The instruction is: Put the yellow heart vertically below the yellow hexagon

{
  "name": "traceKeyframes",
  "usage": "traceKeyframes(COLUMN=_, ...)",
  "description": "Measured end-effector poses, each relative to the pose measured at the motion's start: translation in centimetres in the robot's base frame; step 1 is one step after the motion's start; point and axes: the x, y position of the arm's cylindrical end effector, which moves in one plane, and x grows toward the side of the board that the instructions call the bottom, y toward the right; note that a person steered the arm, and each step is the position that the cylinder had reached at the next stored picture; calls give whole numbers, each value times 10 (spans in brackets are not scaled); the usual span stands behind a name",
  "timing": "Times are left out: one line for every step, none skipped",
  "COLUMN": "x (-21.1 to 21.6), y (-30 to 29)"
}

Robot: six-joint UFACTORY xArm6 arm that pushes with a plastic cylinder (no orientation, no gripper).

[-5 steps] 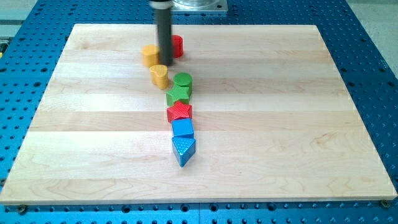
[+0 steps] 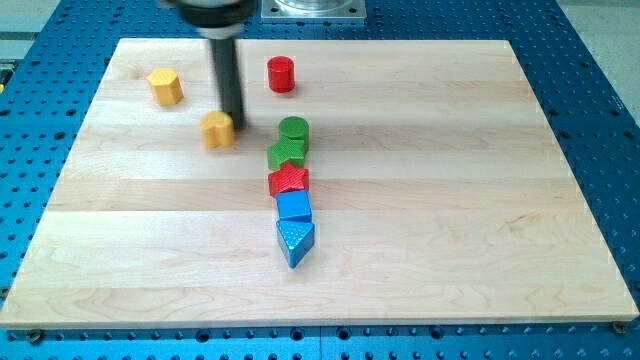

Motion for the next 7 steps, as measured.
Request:
traceKeyframes(x=3, y=-13)
traceKeyframes(x=56, y=-60)
traceKeyframes(x=87, y=16)
traceKeyframes(x=15, y=16)
traceKeyframes(x=15, y=-55)
traceKeyframes(x=40, y=2)
traceKeyframes(x=103, y=-30)
